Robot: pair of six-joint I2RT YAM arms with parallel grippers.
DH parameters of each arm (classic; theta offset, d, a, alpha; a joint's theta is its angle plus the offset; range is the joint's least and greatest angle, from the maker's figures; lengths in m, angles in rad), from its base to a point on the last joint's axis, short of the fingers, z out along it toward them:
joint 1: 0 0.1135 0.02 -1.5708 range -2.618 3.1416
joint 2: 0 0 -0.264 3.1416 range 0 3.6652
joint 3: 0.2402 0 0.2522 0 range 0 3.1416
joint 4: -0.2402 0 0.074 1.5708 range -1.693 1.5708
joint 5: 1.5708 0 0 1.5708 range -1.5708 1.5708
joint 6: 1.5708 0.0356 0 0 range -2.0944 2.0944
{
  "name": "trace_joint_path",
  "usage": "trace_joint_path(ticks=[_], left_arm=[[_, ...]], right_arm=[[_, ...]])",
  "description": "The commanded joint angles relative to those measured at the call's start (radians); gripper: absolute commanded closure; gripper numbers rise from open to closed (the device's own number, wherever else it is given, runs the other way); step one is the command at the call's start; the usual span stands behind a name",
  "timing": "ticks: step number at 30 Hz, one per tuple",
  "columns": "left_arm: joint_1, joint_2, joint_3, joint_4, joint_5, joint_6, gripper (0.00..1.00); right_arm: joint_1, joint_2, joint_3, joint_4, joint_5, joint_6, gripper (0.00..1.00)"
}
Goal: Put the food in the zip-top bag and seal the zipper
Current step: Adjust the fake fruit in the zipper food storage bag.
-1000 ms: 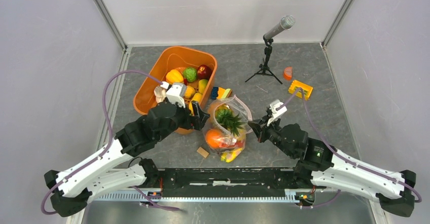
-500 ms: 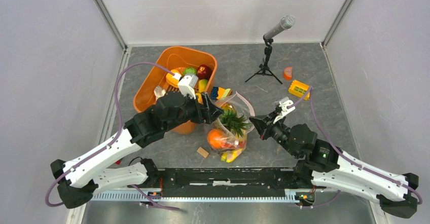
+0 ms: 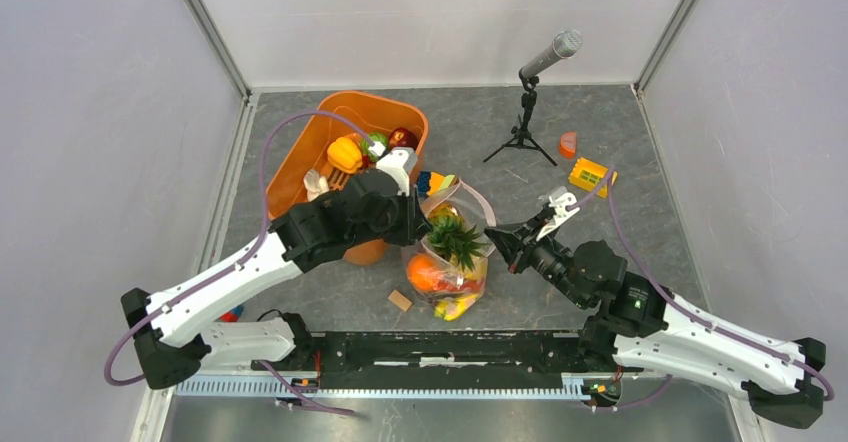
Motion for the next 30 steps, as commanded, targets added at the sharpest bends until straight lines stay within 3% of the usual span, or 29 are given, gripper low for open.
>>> trace_joint_path(ticks=[1,2,8,11,16,19,24,30], left_arm=[[-0.017,0.056,0.105,-0.087,0.002,0.1,0.9],[-0.017,0.057,0.121,-0.092,-0.005,0.107,0.97],[-0.018,0.021,0.309,-0.083,-0.033,0.161,0.98],[-0.018,0.02,0.344,-0.059,-0.012,0.167,0.98],[-0.017,0.037,0.355,-0.057,0.013,0.132,0.98],[-0.017,0.053,0.331,-0.045,0.049,0.128,0.98],[-0.021,0.022,0.247,-0.016,0.102,0.092,0.98],[-0.025,-0.082,0.133,0.027,0.022,0.04,0.98]], right_arm=[[0.0,0.018,0.068,0.07,-0.017,-0.027,1.0],[-0.001,0.024,0.081,0.076,-0.018,-0.033,1.0],[0.0,0.09,0.29,0.03,0.005,-0.157,1.0],[0.0,0.105,0.315,0.056,0.015,-0.216,1.0],[0.0,0.268,0.543,-0.187,0.039,-0.261,1.0],[-0.001,0.264,0.488,-0.119,0.115,-0.276,1.0],[-0.021,0.424,0.518,-0.233,0.139,-0.328,1.0],[-0.119,0.432,0.416,-0.1,-0.015,-0.325,1.0]])
